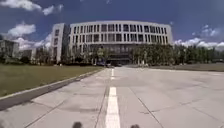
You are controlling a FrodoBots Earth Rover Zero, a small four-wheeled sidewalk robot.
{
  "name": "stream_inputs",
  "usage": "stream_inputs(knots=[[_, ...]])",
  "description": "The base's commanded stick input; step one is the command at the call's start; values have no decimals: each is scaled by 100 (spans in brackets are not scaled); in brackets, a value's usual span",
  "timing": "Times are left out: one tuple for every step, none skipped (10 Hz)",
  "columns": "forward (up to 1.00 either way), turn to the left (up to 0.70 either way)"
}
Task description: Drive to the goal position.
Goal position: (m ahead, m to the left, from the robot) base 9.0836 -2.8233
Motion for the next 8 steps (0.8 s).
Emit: stream_inputs(knots=[[70,0],[70,0],[70,0],[70,0],[70,0],[70,0],[70,0],[70,0]])
